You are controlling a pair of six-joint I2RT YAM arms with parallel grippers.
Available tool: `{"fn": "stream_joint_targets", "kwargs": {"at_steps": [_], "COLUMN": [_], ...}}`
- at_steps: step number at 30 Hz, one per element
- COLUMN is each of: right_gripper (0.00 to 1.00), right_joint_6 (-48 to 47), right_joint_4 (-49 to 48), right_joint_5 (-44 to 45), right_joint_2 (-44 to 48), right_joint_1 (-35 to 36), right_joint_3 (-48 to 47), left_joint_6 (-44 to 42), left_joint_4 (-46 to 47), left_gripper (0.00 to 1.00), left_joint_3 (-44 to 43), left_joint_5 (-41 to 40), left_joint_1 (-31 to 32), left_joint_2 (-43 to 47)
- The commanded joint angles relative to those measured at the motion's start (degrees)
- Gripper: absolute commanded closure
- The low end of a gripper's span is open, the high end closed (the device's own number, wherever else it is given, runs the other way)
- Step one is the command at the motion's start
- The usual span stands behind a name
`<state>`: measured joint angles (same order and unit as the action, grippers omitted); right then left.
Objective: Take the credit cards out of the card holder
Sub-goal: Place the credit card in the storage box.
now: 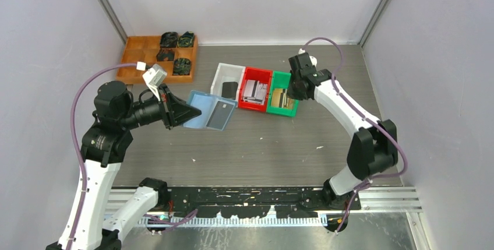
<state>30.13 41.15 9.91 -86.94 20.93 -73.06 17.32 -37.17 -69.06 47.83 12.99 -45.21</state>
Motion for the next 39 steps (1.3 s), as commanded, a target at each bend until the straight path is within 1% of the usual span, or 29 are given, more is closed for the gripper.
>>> {"fn": "stream_joint_targets", "kwargs": {"at_steps": [1, 5, 9, 17, 18, 20, 22, 25, 27, 28, 31, 34, 36, 37, 39], "right_gripper": [0.99, 0.99, 0.99, 0.99, 0.98, 0.85, 0.66, 0.43, 0.3, 0.27, 0.22, 0.21, 0.21, 0.21, 0.21], "right_joint_6": [-0.84, -0.22, 0.0, 0.85, 0.93, 0.98, 1.32, 2.26, 2.76, 3.01, 3.92, 4.87, 6.07, 7.07, 9.38], "right_joint_4": [-4.77, -8.57, -9.68, -11.94, -11.9, -11.89, -10.85, -10.29, -10.88, -11.05, -10.58, -12.09, -15.65, -19.28, -26.43], "right_joint_5": [2.05, -1.43, -3.88, -7.06, -6.72, -5.85, -4.28, -2.03, -2.06, -2.17, -2.79, -8.06, -17.6, -24.88, -35.86], "right_joint_2": [-5.64, -11.72, -16.57, -20.86, -20.99, -20.85, -20.53, -18.36, -15.53, -13.9, -7.7, 0.06, 5.72, 8.52, 15.29], "right_joint_1": [-1.13, -1.57, -1.69, -1.86, -1.86, -1.91, -1.9, -1.87, -1.86, -1.88, -1.65, -0.44, 0.65, 1.35, 2.7], "right_joint_3": [-6.46, -8.68, -11.73, -12.54, -12.24, -11.51, -11.15, -10.27, -8.92, -8.45, -7.52, -4.92, -2.01, 0.1, 4.9], "left_joint_6": [-0.29, 1.19, 1.09, 1.03, 1.0, 1.05, 1.17, 1.68, 2.15, 2.31, 2.45, 2.66, 3.67, 4.69, 7.53], "left_joint_4": [2.16, 3.07, 3.1, 3.32, 3.25, 3.33, 3.54, 3.98, 4.39, 4.53, 4.91, 5.31, 6.42, 7.26, 9.8], "left_gripper": [1.0, 1.0, 1.0, 1.0, 1.0, 1.0, 1.0, 1.0, 1.0, 1.0, 1.0, 1.0, 1.0, 1.0, 1.0], "left_joint_3": [-1.05, -0.31, -0.31, -0.21, -0.2, -0.33, -0.46, -0.77, -0.82, -0.89, -1.12, -1.55, -1.65, -1.57, -1.31], "left_joint_5": [2.51, 3.35, 3.41, 3.75, 3.86, 4.05, 4.34, 4.69, 4.88, 4.98, 4.99, 5.14, 5.96, 6.56, 8.09], "left_joint_1": [-0.24, -0.25, -0.23, -0.18, -0.24, -0.19, -0.24, -0.25, -0.24, -0.25, -0.24, -0.23, -0.2, -0.24, -0.23], "left_joint_2": [1.21, 1.74, 2.25, 2.49, 2.45, 2.5, 2.42, 2.41, 2.41, 2.41, 2.5, 2.42, 2.35, 2.28, 2.19]}}
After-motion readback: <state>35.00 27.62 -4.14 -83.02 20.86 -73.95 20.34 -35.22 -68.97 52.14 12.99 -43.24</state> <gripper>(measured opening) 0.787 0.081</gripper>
